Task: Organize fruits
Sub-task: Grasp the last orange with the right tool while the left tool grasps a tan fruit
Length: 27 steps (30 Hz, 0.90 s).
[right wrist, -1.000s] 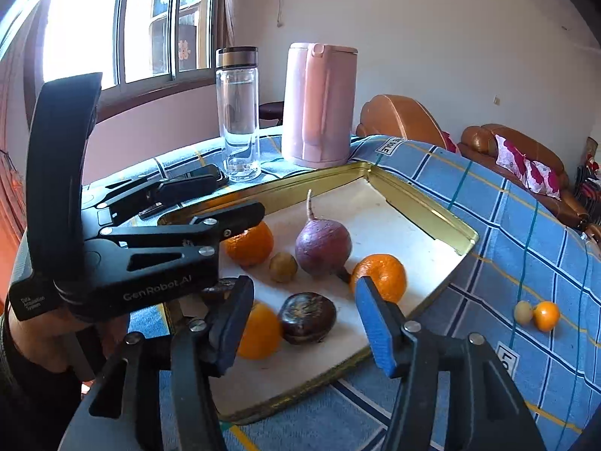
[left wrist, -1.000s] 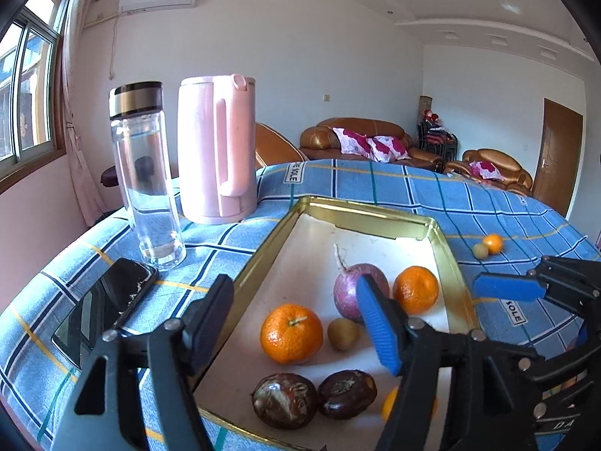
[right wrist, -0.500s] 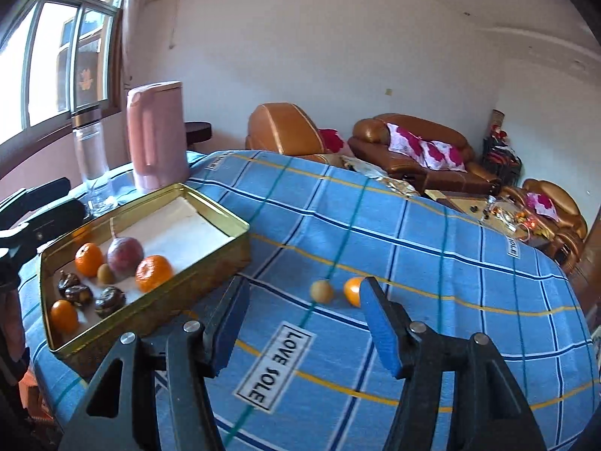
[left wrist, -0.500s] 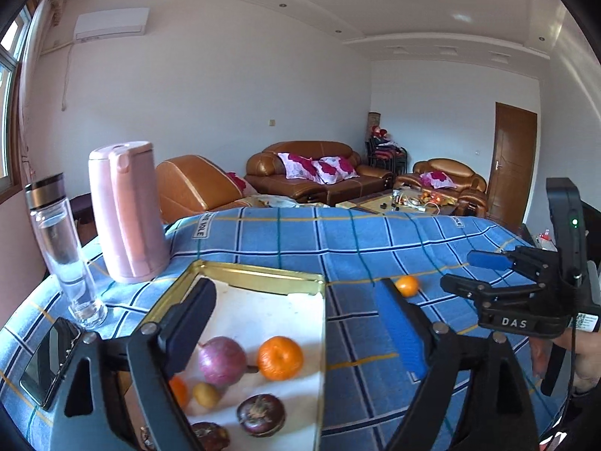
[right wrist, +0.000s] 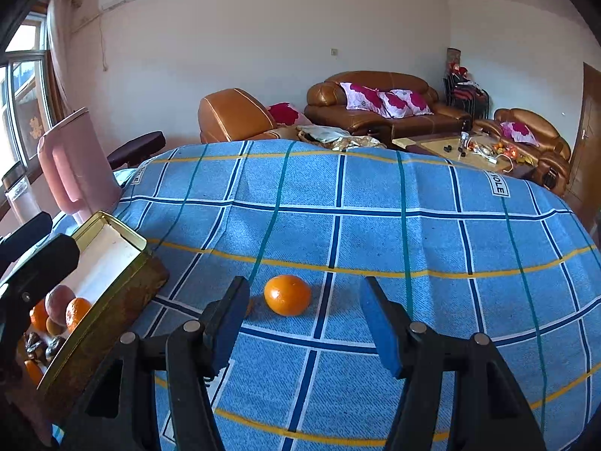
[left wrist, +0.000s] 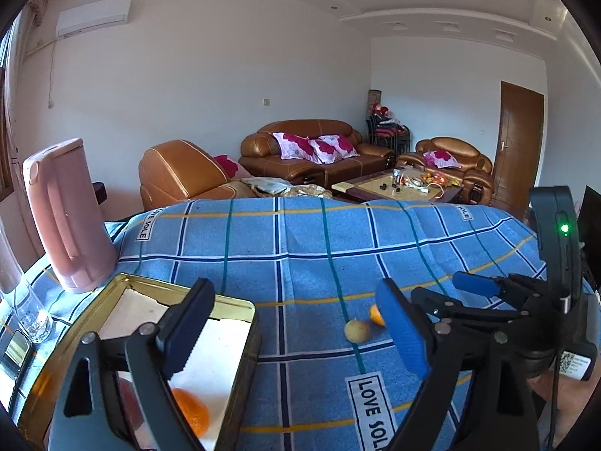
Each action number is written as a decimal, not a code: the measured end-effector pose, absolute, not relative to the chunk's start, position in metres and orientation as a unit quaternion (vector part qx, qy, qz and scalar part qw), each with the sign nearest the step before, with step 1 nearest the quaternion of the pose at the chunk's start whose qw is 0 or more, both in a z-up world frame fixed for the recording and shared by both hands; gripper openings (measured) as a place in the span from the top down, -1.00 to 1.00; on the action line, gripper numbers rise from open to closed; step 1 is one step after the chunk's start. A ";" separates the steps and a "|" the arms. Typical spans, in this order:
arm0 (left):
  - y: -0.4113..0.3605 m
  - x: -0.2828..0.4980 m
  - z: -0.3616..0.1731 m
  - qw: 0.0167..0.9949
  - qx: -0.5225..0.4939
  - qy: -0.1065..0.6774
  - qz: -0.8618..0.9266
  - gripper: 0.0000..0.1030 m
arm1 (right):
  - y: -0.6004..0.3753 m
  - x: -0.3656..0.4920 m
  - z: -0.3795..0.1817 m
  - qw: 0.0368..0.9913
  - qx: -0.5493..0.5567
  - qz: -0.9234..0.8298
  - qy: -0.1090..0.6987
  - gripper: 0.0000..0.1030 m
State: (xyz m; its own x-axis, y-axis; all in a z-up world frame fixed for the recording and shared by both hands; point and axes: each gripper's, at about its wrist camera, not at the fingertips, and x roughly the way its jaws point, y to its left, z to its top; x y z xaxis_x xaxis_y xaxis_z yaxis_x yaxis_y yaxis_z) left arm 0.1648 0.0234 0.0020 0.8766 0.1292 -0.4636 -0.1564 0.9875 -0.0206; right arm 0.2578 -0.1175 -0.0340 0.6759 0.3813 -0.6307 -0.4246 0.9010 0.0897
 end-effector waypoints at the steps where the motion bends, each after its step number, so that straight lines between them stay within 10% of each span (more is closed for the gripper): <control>1: 0.025 0.170 -0.002 0.967 -0.032 0.243 0.076 -0.74 | -0.116 0.261 -0.037 0.914 -0.029 0.221 0.340 -0.21; 27: 0.016 0.204 -0.034 0.957 -0.033 0.285 0.042 -0.66 | -0.125 0.268 -0.073 0.902 -0.042 0.195 0.383 0.19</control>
State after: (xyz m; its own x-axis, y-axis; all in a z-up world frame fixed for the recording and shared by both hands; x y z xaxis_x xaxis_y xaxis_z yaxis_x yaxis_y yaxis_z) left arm 0.2038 0.0157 -0.0337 0.8341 0.0618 -0.5482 -0.0999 0.9942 -0.0399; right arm 0.2683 -0.1249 -0.0727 0.6306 0.3202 -0.7070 -0.3844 0.9202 0.0740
